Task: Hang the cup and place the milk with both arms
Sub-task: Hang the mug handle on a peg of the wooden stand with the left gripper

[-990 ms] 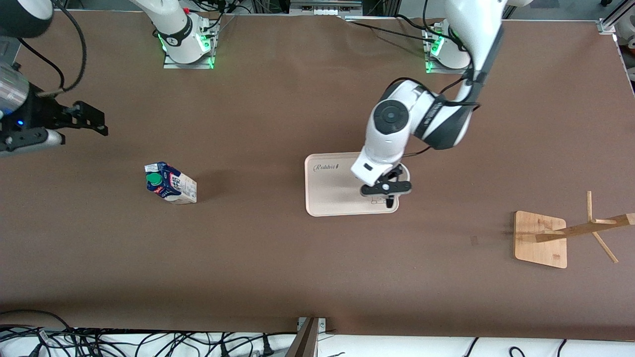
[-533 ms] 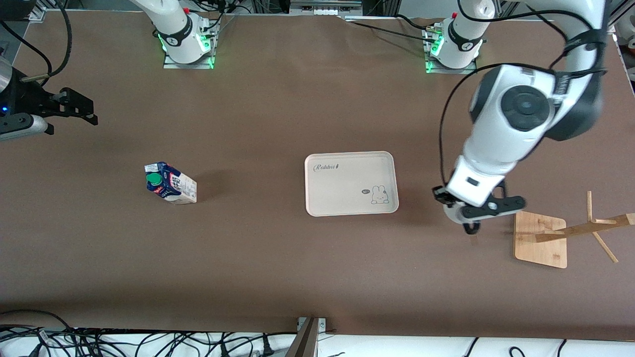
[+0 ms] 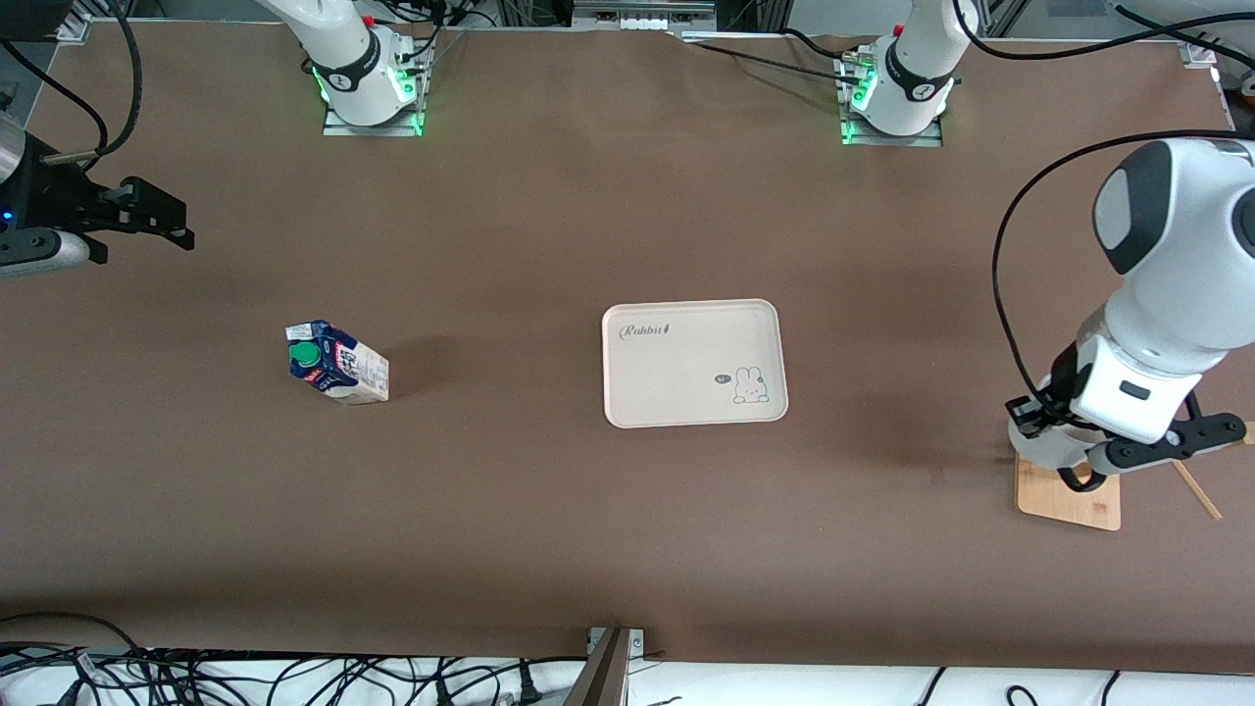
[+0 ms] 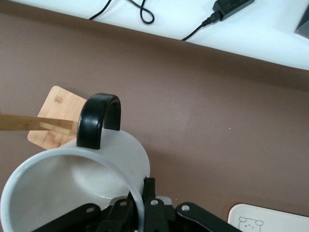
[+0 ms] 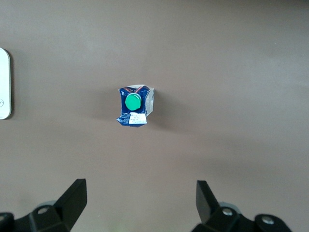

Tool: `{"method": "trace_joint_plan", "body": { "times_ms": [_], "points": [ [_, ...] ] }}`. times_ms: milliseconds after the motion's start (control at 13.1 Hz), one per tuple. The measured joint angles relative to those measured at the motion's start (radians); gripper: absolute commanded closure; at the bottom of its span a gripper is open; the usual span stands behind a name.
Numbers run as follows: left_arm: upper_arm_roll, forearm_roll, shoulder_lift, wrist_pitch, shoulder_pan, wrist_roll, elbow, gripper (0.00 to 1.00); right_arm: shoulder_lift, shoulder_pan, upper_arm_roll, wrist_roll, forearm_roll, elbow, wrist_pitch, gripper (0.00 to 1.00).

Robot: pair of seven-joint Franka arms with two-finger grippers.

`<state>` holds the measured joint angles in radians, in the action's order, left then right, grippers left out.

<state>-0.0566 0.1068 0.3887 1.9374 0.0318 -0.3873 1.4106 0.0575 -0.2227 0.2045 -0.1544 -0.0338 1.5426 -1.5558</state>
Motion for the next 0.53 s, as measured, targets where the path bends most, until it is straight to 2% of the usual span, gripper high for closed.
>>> {"method": "trace_joint_plan", "body": {
  "times_ms": [228, 533],
  "points": [
    [0.0, -0.052, 0.0, -0.056, -0.04, 0.023, -0.001, 1.0, 0.0, -0.003, -0.011, 0.002, 0.0, 0.0, 0.0, 0.0],
    [0.0, -0.056, 0.0, -0.086, -0.076, 0.075, -0.003, 1.0, 0.002, -0.003, -0.011, 0.004, 0.004, 0.003, 0.011, 0.0]
  ]
}}
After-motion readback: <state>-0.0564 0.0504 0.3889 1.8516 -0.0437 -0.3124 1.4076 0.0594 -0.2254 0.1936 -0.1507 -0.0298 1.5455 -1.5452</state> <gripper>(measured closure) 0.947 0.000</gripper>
